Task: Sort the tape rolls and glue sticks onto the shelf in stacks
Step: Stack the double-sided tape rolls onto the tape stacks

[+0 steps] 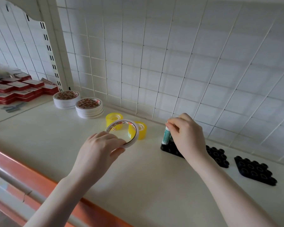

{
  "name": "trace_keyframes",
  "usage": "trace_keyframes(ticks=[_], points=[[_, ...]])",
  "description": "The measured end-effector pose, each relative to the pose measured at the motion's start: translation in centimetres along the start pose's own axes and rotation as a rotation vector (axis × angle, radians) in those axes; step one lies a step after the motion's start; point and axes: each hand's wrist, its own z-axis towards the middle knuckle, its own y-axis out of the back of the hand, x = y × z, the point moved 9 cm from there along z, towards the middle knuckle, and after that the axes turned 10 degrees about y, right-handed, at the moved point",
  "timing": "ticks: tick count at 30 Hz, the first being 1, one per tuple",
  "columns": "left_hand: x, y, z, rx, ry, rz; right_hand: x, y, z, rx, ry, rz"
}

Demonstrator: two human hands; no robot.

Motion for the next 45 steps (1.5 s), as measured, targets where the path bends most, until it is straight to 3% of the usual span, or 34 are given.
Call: trace_keyframes(ticks=[8, 15, 23, 35, 45], points=[[-0.4, 0.1, -0.2, 0.006, -0.018, -0.003, 0.5, 0.1, -0.4, 0.010, 0.051, -0.018], [0.4, 1.2, -0.3, 0.012, 0.019, 0.049, 3.0, 2.1, -0.8, -0.121, 0.182, -0.133], [3.1, 4.6, 0.4, -0.046, 0.002, 0.097, 8.1, -2.2, -1.5, 0.038, 0.294, -0.025], [16.0, 9.7, 4.9, -0.074, -0.091, 0.089, 16.7, -13.0, 1.2, 0.190, 0.293, -0.225], [26.8, 9.2, 10.4, 0.106, -0.006, 0.071, 21.9, -19.7, 4.7, 0.216, 0.210, -0.226]])
